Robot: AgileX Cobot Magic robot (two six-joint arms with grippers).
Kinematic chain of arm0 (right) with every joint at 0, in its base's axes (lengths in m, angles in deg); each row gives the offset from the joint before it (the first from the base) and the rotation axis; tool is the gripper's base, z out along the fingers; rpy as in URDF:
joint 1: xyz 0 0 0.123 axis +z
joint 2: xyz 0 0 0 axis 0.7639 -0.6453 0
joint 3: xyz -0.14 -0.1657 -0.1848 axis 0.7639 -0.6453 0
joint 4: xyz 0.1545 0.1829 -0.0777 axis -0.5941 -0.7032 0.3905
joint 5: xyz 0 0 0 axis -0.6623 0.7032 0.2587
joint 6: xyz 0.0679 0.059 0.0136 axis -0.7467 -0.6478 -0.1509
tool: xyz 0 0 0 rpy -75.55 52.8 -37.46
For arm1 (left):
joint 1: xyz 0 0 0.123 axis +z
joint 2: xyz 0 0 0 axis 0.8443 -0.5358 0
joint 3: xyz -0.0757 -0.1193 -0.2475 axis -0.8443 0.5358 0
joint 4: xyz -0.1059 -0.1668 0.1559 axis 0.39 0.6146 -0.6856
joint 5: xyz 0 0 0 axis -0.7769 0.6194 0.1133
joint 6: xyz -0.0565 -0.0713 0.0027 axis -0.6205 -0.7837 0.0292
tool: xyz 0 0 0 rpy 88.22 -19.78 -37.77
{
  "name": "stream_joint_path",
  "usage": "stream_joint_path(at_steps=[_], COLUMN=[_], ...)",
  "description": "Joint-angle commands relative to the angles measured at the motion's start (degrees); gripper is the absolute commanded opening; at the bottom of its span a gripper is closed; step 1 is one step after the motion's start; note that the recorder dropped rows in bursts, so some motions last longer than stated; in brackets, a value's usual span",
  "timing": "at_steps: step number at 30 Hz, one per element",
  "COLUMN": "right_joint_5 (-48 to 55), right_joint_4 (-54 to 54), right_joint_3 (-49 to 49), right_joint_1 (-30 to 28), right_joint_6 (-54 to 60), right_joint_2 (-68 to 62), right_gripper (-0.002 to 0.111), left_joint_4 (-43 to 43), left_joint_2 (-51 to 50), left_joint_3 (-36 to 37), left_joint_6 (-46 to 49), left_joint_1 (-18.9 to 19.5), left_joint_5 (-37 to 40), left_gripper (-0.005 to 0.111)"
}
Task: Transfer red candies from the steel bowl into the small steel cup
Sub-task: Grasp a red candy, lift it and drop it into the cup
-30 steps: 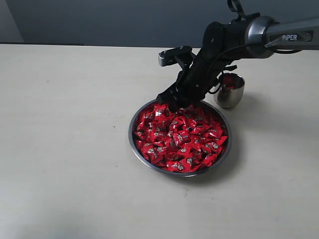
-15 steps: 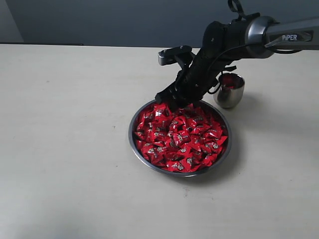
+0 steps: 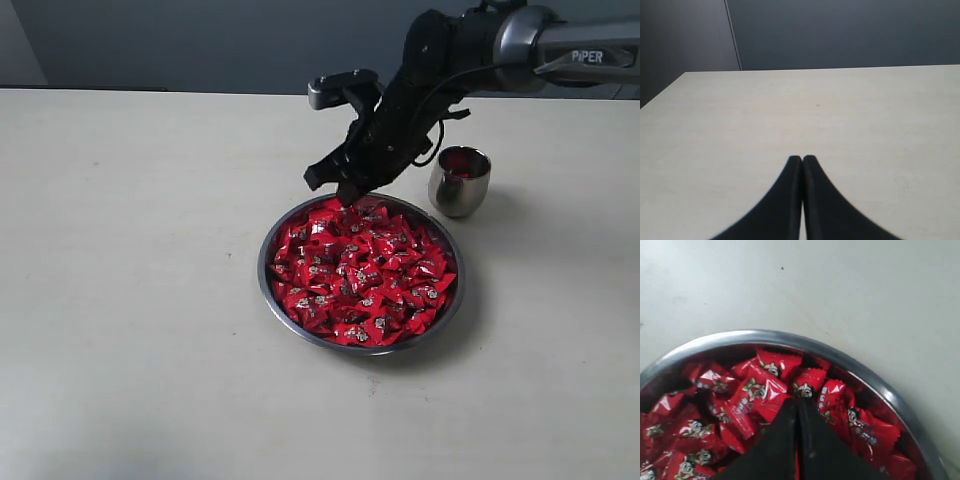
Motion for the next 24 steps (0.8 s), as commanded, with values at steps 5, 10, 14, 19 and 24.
stream_joint_path(at_steps=[5, 10, 14, 19, 24], right_joint_5=[6.70, 6.34, 5.18, 4.72, 4.03], right_joint_4=[7.03, 11.63, 15.80, 15.28, 14.62], right_joint_3=[5.08, 5.08, 5.08, 5.08, 5.08], right_joint_1=[-0.02, -0.02, -1.26, -5.92, -13.53], right_joint_6=[-3.39, -7.45, -10.83, -10.91, -11.03], right_joint_2=[1.67, 3.08, 5.21, 7.66, 8.49], right_gripper=[-0.001, -0.001, -0.001, -0.001, -0.001], left_joint_4=[-0.35, -0.35, -0.35, -0.35, -0.35], left_joint_2=[0.26, 0.26, 0.26, 0.26, 0.26], left_joint_3=[0.22, 0.22, 0.22, 0.22, 0.22], left_joint_6=[-0.15, -0.15, -0.15, -0.15, -0.15], left_joint_1=[-0.55, -0.55, -0.55, -0.55, -0.55], left_joint_5=[-0.10, -0.10, -0.10, -0.10, -0.10], left_gripper=[0.000, 0.000, 0.000, 0.000, 0.000])
